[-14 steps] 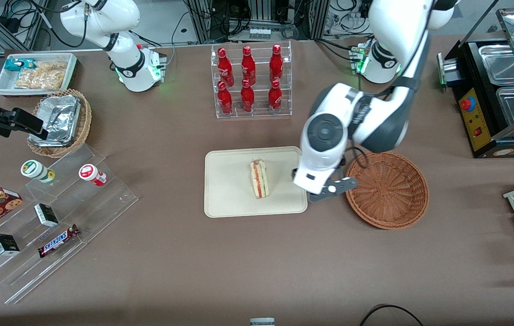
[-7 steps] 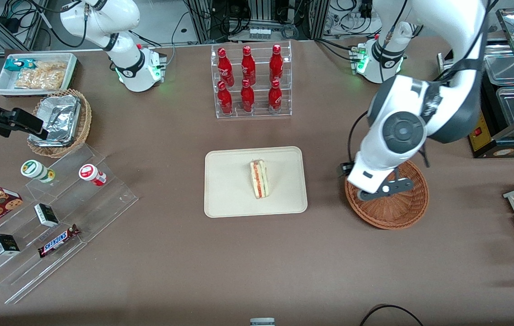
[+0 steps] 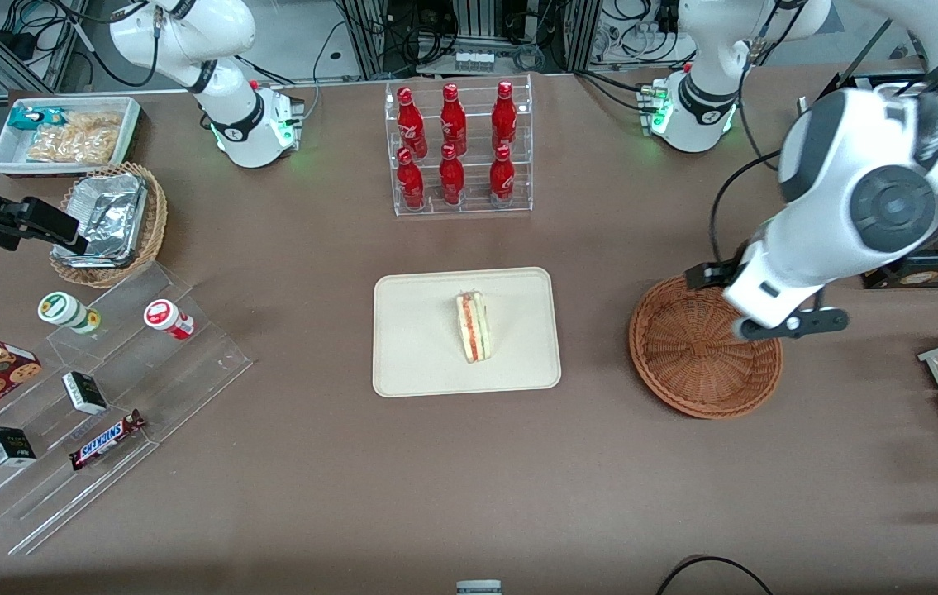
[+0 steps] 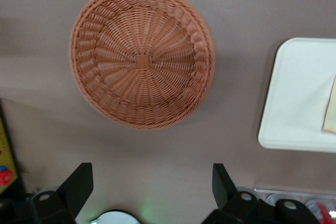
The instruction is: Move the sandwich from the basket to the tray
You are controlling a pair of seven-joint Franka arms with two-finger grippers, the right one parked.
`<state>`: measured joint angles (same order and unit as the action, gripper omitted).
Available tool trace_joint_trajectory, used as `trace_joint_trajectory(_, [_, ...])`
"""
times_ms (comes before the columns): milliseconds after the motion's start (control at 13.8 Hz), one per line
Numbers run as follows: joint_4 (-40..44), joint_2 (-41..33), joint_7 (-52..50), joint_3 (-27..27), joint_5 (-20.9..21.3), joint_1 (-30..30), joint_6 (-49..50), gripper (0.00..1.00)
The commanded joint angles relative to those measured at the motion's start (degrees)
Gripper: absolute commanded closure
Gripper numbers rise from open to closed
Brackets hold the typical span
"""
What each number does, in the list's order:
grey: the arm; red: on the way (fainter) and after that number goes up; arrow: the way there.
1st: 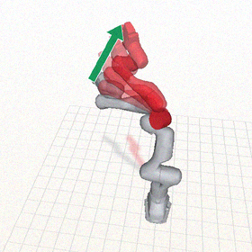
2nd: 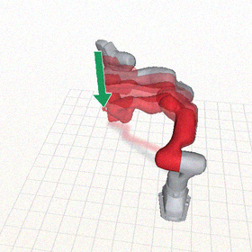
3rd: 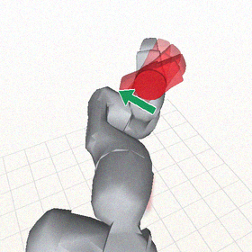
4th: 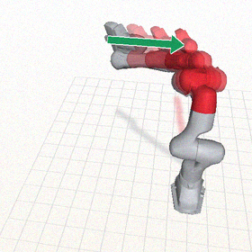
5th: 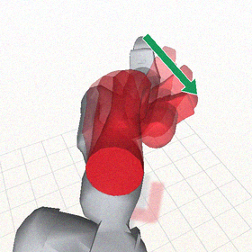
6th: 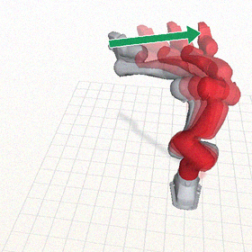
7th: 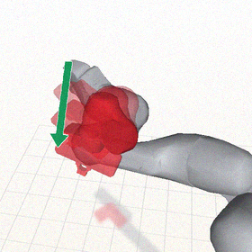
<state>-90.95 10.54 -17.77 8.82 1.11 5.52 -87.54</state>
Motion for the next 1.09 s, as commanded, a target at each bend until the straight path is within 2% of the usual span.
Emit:
trace_joint_trajectory(0, [-4.14, -6.56, 7.02, 1.81, -0.14, -4.45, 1.49, 0.00])
trace_joint_trajectory(435, [-5.91, -13.53, 19.43, 1.90, 0.30, -10.70, 4.57, 0.00])
trace_joint_trajectory(580, [-5.38, -14.32, 20.32, 1.03, 0.65, -10.97, 4.13, 0.00])
trace_joint_trajectory(870, [-5.11, -14.58, 23.65, -4.07, -0.05, -10.44, 2.03, 0.00])
trace_joint_trajectory(1014, [-5.55, -14.50, 23.05, -4.25, -0.23, -10.44, 0.01, 0.00])
